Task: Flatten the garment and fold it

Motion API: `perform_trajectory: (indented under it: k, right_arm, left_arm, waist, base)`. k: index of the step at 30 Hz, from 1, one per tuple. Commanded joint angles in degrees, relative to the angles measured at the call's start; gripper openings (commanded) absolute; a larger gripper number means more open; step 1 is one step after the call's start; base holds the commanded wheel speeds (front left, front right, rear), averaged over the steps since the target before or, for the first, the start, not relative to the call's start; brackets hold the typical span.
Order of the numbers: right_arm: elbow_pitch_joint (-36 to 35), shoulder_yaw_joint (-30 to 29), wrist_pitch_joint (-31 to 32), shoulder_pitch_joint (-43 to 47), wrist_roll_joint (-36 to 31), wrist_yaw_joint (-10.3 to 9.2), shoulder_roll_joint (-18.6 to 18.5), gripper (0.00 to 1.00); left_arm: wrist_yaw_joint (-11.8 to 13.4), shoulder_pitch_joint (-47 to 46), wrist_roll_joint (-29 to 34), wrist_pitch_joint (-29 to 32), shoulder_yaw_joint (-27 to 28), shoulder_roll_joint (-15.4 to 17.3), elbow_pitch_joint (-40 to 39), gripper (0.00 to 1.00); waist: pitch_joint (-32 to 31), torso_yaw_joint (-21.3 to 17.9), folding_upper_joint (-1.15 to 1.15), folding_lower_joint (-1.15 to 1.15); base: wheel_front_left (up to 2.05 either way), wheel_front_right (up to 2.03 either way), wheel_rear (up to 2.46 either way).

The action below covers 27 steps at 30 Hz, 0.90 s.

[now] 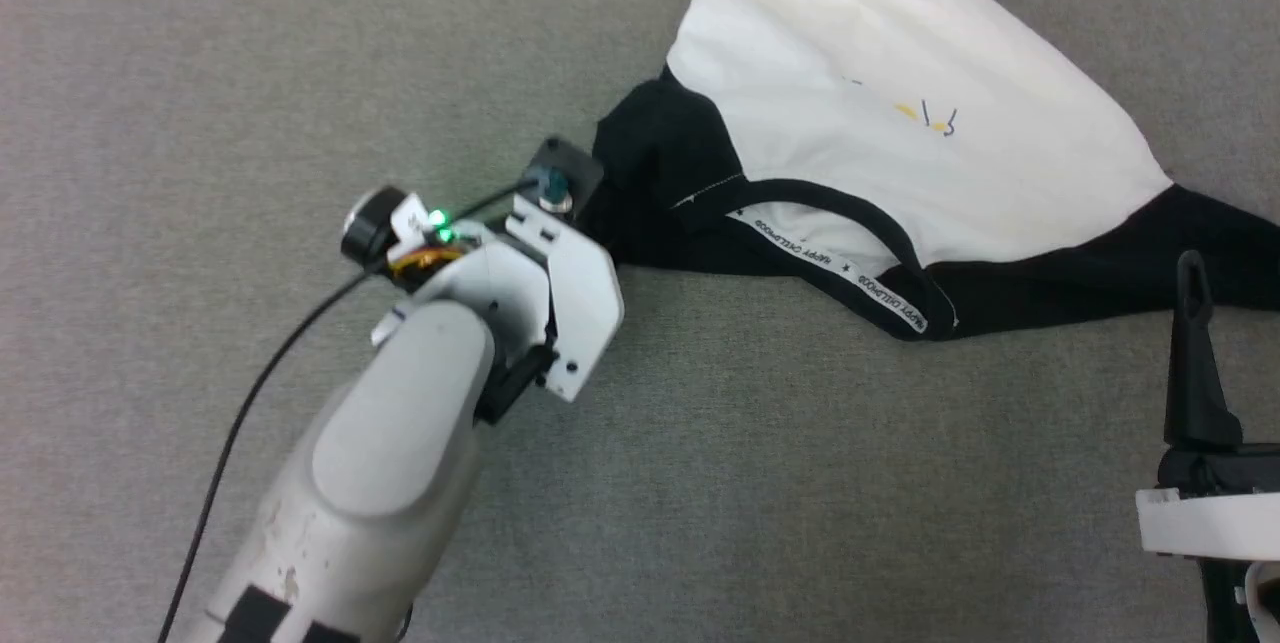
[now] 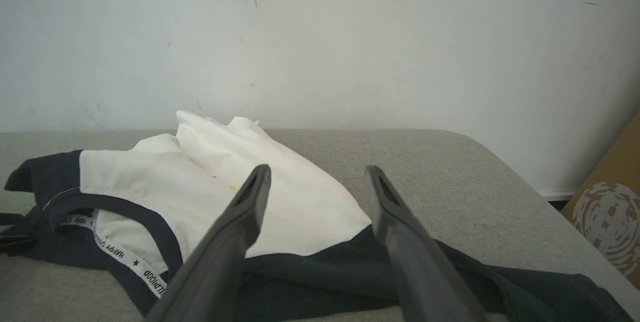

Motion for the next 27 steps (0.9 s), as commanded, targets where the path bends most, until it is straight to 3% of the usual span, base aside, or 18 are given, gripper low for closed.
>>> perform_trajectory:
  k: [1,2,4,12,18,22,27]
  right_arm:
    - [0.26,0.12,-0.52,-1.02,0.22,-0.12,0.19,1.00]
    - [0.40,0.08,-0.59,-1.22,0.23,-0.12,0.19,1.00]
    - [0.66,-0.02,-0.69,-1.47,0.21,-0.12,0.19,1.00]
    - [1.75,-0.51,-0.74,-1.25,-0.02,-0.12,0.19,1.00]
    - [1.65,-0.74,-0.29,-0.08,0.00,-0.12,0.19,1.00]
    - [1.28,-0.55,0.13,0.58,0.12,-0.12,0.19,1.00]
    - [1.25,-0.82,0.34,1.45,0.45,-0.12,0.19,1.00]
  left_arm:
    - [-0.31,-0.89,-0.67,1.12,-0.49,0.52,1.77,1.00]
    - [-0.33,-1.18,-1.30,1.72,-0.79,0.48,2.69,0.82]
    - [-0.37,-1.51,-2.75,2.33,-1.51,0.24,4.04,0.00]
    - [-0.41,-0.60,-10.72,2.29,-6.34,0.31,4.05,0.00]
    - [1.31,3.46,-13.20,-4.30,-2.71,2.70,-8.29,0.00]
    - [5.88,12.47,-15.46,-4.38,1.96,6.51,-22.81,0.00]
    - [15.50,29.50,-16.54,-3.06,9.59,11.28,-41.01,0.00]
  waist:
    - [1.78,-1.26,0.00,-0.01]
    - [1.95,-1.36,0.00,-0.01]
    - [2.20,-1.48,0.00,-0.01]
    - [0.07,0.48,0.00,-0.01]
    - [-3.10,3.37,0.00,-0.01]
    - [-4.03,4.80,0.00,-0.01]
    - [-3.99,6.70,0.00,-0.01]
  base:
    - [0.00,0.00,0.00]
    - [0.00,0.00,0.00]
    - [0.00,0.00,0.00]
    - [0.00,0.00,0.00]
    - [0.00,0.00,0.00]
    - [0.00,0.00,0.00]
    - [0.00,0.00,0.00]
